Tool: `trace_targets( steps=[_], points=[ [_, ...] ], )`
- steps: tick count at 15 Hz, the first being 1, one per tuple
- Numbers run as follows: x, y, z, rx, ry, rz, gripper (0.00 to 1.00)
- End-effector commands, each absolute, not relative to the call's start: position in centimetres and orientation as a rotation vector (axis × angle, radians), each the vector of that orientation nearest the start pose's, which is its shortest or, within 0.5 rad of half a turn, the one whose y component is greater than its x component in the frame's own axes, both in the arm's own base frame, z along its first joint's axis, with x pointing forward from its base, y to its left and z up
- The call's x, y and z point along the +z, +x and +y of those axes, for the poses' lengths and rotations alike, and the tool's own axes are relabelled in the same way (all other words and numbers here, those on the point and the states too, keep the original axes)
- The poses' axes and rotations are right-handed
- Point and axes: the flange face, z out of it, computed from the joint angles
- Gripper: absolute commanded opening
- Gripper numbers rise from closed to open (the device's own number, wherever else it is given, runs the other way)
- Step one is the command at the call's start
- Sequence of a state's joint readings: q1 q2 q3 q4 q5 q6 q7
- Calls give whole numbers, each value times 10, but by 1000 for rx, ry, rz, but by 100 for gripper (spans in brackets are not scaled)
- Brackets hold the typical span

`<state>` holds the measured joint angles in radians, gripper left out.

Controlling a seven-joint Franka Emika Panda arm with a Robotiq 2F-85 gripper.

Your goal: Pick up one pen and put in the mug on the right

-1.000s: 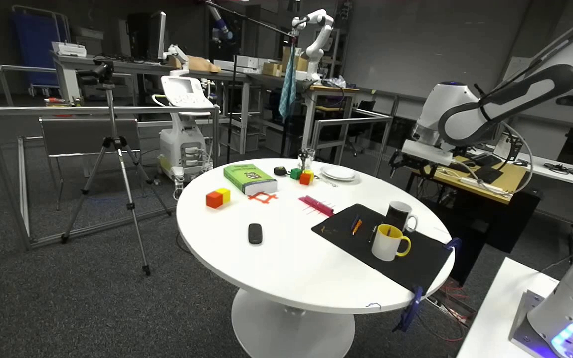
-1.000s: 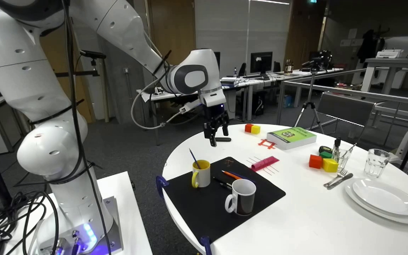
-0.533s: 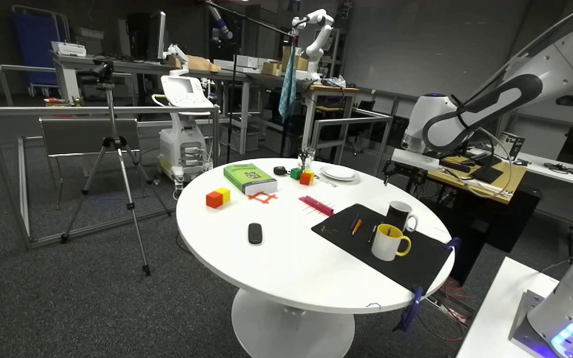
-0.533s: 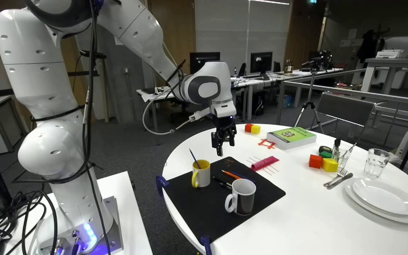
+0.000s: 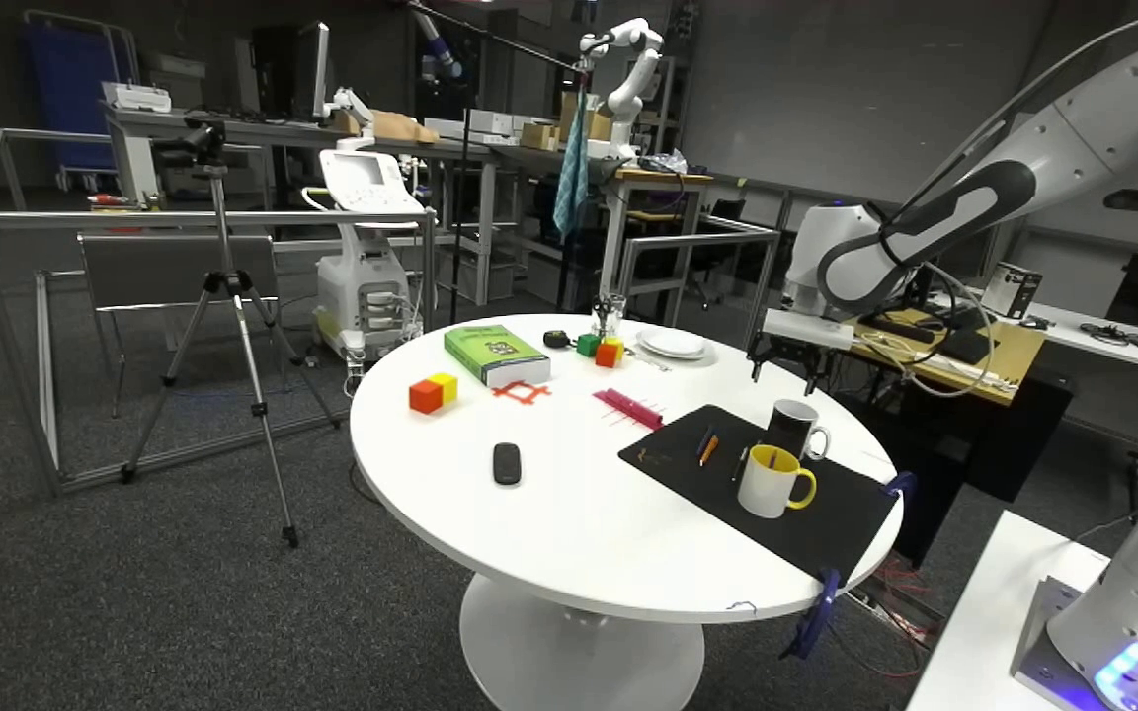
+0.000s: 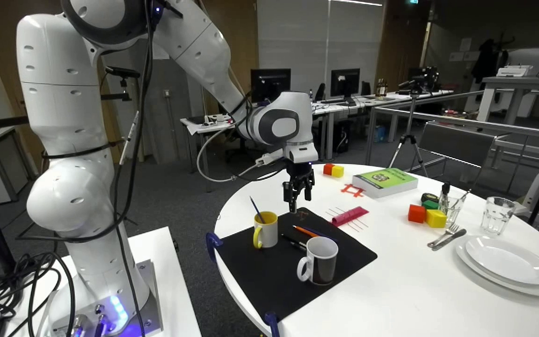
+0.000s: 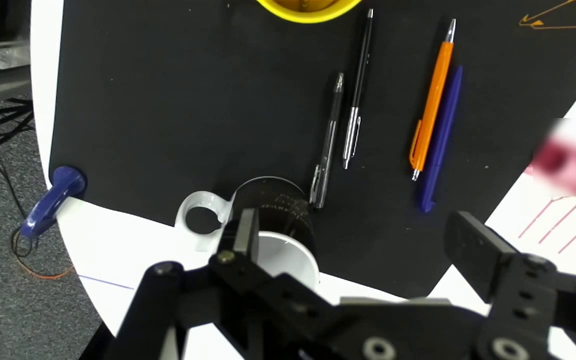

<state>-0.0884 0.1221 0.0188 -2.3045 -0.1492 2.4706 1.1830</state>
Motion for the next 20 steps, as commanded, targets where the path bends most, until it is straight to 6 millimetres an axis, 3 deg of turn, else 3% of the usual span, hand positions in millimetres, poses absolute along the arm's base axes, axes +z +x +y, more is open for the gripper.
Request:
trace_targets(
  steps=[1, 8, 12, 20],
  points=[
    [300, 522, -35, -179, -2688, 1732, 100],
    [280, 533, -23, -380, -2677, 1685, 100],
    [263, 540, -18, -403, -2668, 1628, 100],
    [231, 546, -11, -276, -2605, 1597, 100]
  ],
)
